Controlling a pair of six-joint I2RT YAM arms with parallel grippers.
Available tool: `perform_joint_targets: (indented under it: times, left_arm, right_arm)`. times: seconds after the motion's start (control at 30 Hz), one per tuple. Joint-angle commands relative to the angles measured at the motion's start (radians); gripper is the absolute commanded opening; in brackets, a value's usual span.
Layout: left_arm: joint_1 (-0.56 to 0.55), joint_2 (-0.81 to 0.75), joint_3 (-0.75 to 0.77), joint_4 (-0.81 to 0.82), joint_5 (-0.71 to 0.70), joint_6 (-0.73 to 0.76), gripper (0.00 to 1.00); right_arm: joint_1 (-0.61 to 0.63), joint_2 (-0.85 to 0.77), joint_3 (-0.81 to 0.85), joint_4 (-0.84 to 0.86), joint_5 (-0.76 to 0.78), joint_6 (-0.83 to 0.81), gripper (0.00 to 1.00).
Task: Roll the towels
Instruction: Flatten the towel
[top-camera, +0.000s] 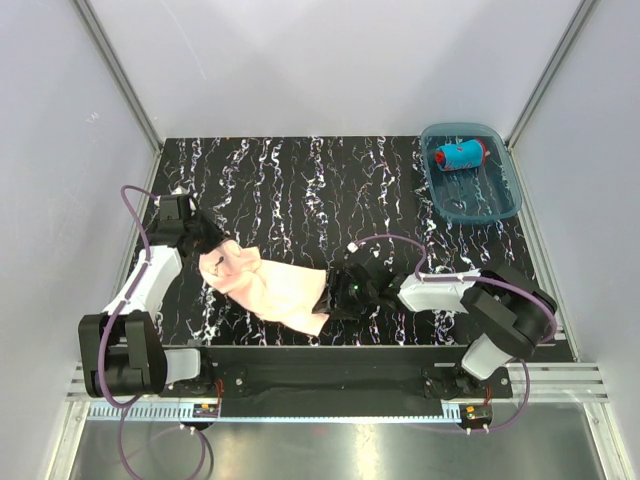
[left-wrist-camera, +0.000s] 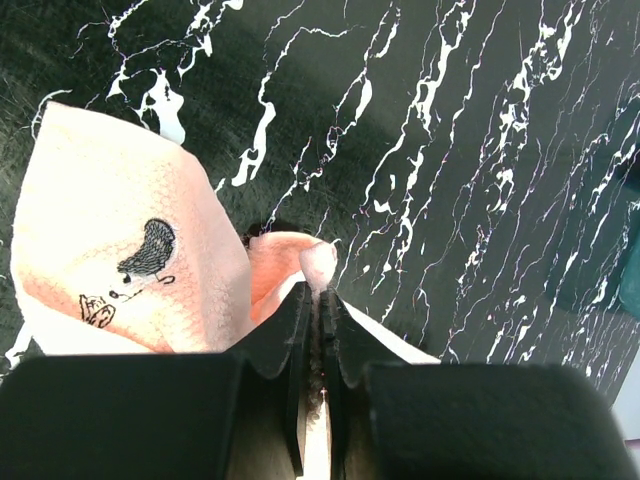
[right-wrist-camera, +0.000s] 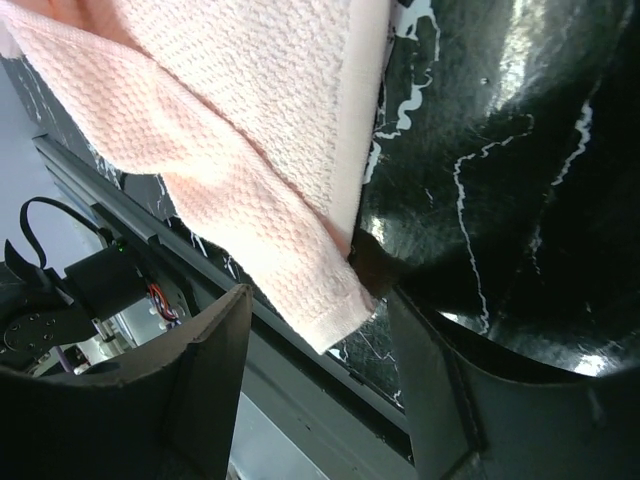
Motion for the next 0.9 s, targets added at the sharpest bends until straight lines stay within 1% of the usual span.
perform_joint_targets:
  times: [0.0,0.13,0.17,0.23,0.27,0.3,0.33,0.37,0.4,0.43,0.47,0.5,0.53,0.57,0.63,0.67,0.77,0.8,0.87]
  left_arm:
    - [0.007,0.003,0.013,0.034,0.015,0.018,0.09]
    - [0.008,0.003,0.01,0.036,0.014,0.022,0.09]
    - [0.007,0.004,0.01,0.036,0.012,0.02,0.09]
    - [0.011,0.007,0.011,0.036,0.012,0.023,0.09]
    - [0.01,0.007,0.01,0.036,0.011,0.022,0.09]
    - [0.01,0.007,0.008,0.04,0.009,0.022,0.09]
    - [0.01,0.007,0.007,0.04,0.011,0.02,0.12]
    - [0.01,0.007,0.004,0.045,0.014,0.02,0.15]
    - [0.01,0.013,0.005,0.051,0.018,0.022,0.2]
    - [0.01,0.015,0.005,0.052,0.028,0.026,0.26]
    - [0.01,0.016,0.008,0.054,0.029,0.026,0.38]
    - [0.01,0.018,0.008,0.054,0.026,0.031,0.44]
    - [0.01,0.015,0.011,0.054,0.023,0.037,0.51]
    - [0.01,0.012,0.017,0.039,0.016,0.04,0.74]
    - [0.01,-0.009,0.025,0.02,-0.041,0.043,0.9]
    - [0.011,-0.019,0.031,0.004,-0.058,0.045,0.99]
    - [0.011,-0.04,0.056,-0.03,-0.11,0.06,0.99]
    - [0.011,-0.043,0.059,-0.055,-0.121,0.063,0.99]
    - [0.011,-0.048,0.056,-0.069,-0.133,0.072,0.99]
  right_arm:
    - [0.014,0.029,0.004,0.045,-0.011,0.012,0.63]
    - [0.024,0.032,0.012,0.044,-0.017,0.012,0.55]
    - [0.025,0.029,0.012,0.042,-0.016,0.012,0.47]
    - [0.025,0.016,0.006,0.038,-0.016,0.012,0.42]
    - [0.025,0.009,0.0,0.036,-0.017,0.012,0.36]
    - [0.025,0.003,-0.002,0.032,-0.011,0.01,0.33]
    - [0.027,-0.006,-0.003,0.025,-0.01,0.007,0.26]
    - [0.025,-0.01,-0.003,0.025,-0.01,0.006,0.22]
    - [0.027,-0.015,-0.002,0.022,-0.01,0.002,0.15]
    - [0.025,-0.023,0.001,0.007,-0.007,-0.001,0.1]
    - [0.027,-0.03,0.014,-0.007,0.005,-0.008,0.06]
    - [0.025,-0.038,0.02,-0.051,0.019,-0.02,0.0]
    - [0.025,-0.053,0.029,-0.08,0.033,-0.034,0.0]
    - [0.018,-0.061,0.061,-0.115,0.079,-0.051,0.0]
    - [0.002,-0.089,0.095,-0.267,0.125,-0.111,0.0]
    - [-0.012,-0.102,0.11,-0.296,0.148,-0.131,0.0]
    - [-0.108,-0.178,0.097,-0.366,0.154,-0.169,0.0]
    - [-0.157,-0.202,0.09,-0.384,0.157,-0.188,0.0]
    - [-0.189,-0.276,0.102,-0.473,0.214,-0.215,0.0]
